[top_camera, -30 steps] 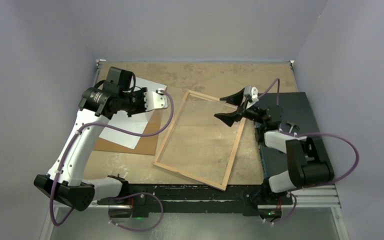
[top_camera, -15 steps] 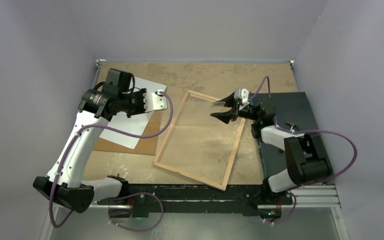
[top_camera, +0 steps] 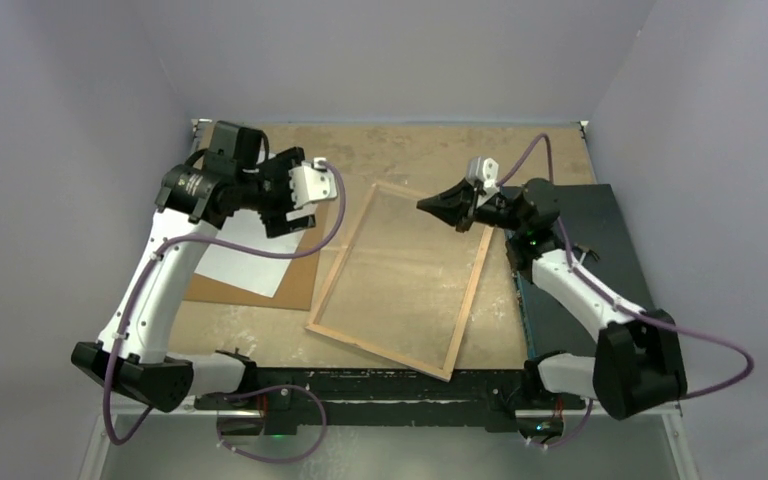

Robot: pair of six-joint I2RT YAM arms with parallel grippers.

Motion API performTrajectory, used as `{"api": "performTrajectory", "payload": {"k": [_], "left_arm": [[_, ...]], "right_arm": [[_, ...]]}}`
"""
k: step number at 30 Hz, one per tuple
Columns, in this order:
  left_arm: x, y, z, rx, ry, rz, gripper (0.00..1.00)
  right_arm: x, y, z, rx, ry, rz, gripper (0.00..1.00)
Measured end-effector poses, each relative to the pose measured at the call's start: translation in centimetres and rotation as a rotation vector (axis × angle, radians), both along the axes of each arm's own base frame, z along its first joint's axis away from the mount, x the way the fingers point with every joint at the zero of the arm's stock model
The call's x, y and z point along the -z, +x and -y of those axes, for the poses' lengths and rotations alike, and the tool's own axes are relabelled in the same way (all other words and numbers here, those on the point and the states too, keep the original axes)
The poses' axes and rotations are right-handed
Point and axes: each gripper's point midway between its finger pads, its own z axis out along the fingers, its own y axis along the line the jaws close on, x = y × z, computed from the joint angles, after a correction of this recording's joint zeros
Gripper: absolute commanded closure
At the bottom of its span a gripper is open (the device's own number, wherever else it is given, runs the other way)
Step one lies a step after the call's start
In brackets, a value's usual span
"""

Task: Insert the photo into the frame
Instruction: Adjust the photo frame item at the center of the board.

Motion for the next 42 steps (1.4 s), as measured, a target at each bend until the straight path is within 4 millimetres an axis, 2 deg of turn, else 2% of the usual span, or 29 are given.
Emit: {"api": "performTrajectory", "payload": {"k": [4, 6, 8, 11, 14, 19, 25, 26, 28, 32, 33, 34, 36, 38, 40, 41, 42], "left_arm": [[-4.3, 1.0, 2.3, 0.028, -0.123, 0.029, 0.11], [-6.4, 1.1, 3.1, 0.051, -0.175, 0.055, 0.11], [-7.9, 0.9, 3.9, 0.076, -0.215, 0.075, 0.12], [-9.6, 0.1, 5.2, 0.12, -0.261, 0.091, 0.14], [-11.0, -0.5, 6.6, 0.162, -0.303, 0.1, 0.21], [-11.6, -0.9, 7.7, 0.198, -0.341, 0.103, 0.29], [-11.6, -1.4, 8.4, 0.231, -0.361, 0.08, 0.67], [-11.6, -1.6, 8.6, 0.242, -0.367, 0.071, 0.76], [-11.4, -2.1, 8.7, 0.256, -0.37, 0.052, 1.0], [-10.7, -2.7, 8.4, 0.251, -0.36, 0.013, 1.0], [-10.5, -2.7, 8.3, 0.247, -0.355, 0.008, 1.0], [-10.4, -2.7, 8.3, 0.244, -0.352, 0.004, 1.0], [-10.0, -2.8, 8.2, 0.238, -0.349, -0.004, 1.0], [-9.4, -2.9, 8.1, 0.233, -0.348, -0.013, 1.0], [-8.7, -3.0, 8.0, 0.22, -0.342, -0.018, 1.0], [-8.4, -3.0, 7.9, 0.212, -0.339, -0.017, 1.0], [-8.0, -3.0, 7.6, 0.196, -0.333, -0.012, 1.0]], "right_arm": [[-6.4, -0.2, 0.4, 0.049, -0.012, 0.079, 1.0], [-8.9, -0.6, 0.5, 0.065, -0.026, 0.11, 1.0], [-10.5, -1.3, 0.4, 0.071, -0.042, 0.128, 1.0], [-11.3, -2.4, -0.5, 0.06, -0.078, 0.112, 1.0], [-11.6, -3.0, -1.8, 0.05, -0.121, 0.08, 1.0], [-12.4, -3.9, -3.6, 0.039, -0.18, 0.059, 1.0], [-12.9, -5.1, -4.6, 0.032, -0.217, 0.062, 1.0], [-12.9, -5.2, -4.8, 0.033, -0.221, 0.061, 1.0], [-12.9, -5.4, -5.3, 0.026, -0.23, 0.059, 1.0], [-12.8, -4.7, -6.0, 0.047, -0.252, 0.064, 0.98], [-12.8, -4.5, -6.1, 0.049, -0.257, 0.065, 0.92], [-12.7, -4.4, -6.2, 0.05, -0.26, 0.063, 0.78], [-12.5, -4.2, -6.3, 0.058, -0.265, 0.059, 0.62], [-12.7, -4.1, -6.6, 0.058, -0.25, 0.067, 0.36], [-12.8, -4.3, -6.8, 0.056, -0.231, 0.075, 0.19], [-12.7, -4.3, -6.8, 0.061, -0.219, 0.087, 0.04], [-12.4, -4.4, -6.6, 0.069, -0.209, 0.09, 0.02]]}}
